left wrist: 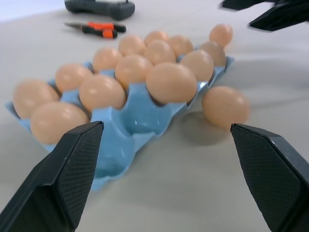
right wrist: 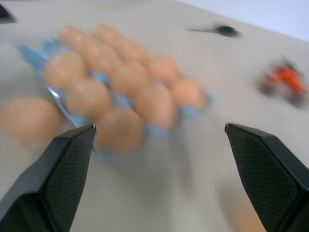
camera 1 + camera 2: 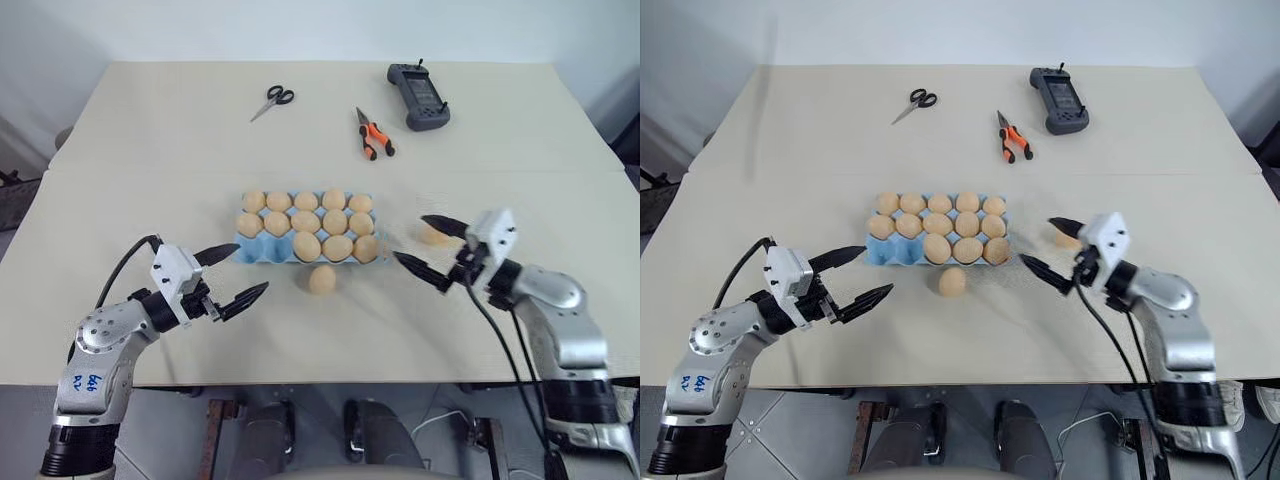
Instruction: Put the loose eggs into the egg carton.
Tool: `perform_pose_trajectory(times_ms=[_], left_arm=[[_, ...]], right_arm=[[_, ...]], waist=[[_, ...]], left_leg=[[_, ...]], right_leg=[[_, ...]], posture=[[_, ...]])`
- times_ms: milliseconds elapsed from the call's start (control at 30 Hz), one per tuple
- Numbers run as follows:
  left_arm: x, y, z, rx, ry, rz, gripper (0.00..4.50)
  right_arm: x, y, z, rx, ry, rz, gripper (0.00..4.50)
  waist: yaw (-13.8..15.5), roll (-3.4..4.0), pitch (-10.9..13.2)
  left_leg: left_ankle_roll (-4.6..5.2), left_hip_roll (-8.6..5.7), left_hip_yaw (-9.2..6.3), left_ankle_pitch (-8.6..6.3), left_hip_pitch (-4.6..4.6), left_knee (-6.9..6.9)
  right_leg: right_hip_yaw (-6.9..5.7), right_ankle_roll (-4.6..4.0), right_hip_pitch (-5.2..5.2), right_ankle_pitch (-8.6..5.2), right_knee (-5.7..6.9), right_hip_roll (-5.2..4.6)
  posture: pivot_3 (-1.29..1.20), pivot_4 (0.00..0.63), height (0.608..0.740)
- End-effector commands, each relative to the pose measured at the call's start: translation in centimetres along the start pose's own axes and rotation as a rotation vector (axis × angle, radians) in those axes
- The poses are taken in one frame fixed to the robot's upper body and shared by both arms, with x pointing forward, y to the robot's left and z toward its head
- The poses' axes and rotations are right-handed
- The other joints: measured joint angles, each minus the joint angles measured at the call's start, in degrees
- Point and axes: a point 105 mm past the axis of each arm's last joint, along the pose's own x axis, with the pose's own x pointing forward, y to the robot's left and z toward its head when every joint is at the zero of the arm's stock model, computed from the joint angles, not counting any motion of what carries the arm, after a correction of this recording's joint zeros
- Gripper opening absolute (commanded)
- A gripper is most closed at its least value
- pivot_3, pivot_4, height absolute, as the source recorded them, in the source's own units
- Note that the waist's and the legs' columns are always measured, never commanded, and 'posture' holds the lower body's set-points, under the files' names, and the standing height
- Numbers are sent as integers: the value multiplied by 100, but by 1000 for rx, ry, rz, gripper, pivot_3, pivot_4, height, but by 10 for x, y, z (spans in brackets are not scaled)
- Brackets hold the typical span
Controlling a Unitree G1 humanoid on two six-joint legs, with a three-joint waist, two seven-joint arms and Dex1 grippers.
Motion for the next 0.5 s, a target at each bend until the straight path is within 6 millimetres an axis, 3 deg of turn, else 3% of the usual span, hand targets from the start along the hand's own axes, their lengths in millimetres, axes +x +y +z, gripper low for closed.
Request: perform_pose_trajectory(times_ms=[33, 233, 367, 500], left_arm=[[6, -1, 7, 28, -23, -47, 4500], [13, -2, 11, 42, -37, -87, 4500], [19, -4, 13, 54, -46, -119, 4500], [31, -10, 16, 70, -51, -189, 4500]], right_arm=[[-36, -16, -9, -45, 1, -141, 4486], [-47, -16, -29, -14, 40, -188, 4486], [-42, -29, -27, -33, 53, -180, 4486], [-35, -46, -27, -44, 99, -141, 4486]], waist=[[25, 0, 0], [-24, 0, 1], [-9, 1, 2], [4, 2, 2]], left_leg=[[1, -1, 0, 4, 0, 0], [8, 0, 12, 13, 28, 10], [-6, 2, 16, 7, 100, -2], [-3, 2, 19, 10, 97, 0]], right_leg=[[-1, 0, 1, 0, 1, 0], [14, -2, 26, 6, 6, 0], [20, -6, 93, 8, -2, -1], [25, -11, 89, 14, -8, -3]], posture=[[0, 150, 740], [0, 150, 740], [0, 150, 740], [0, 150, 740]])
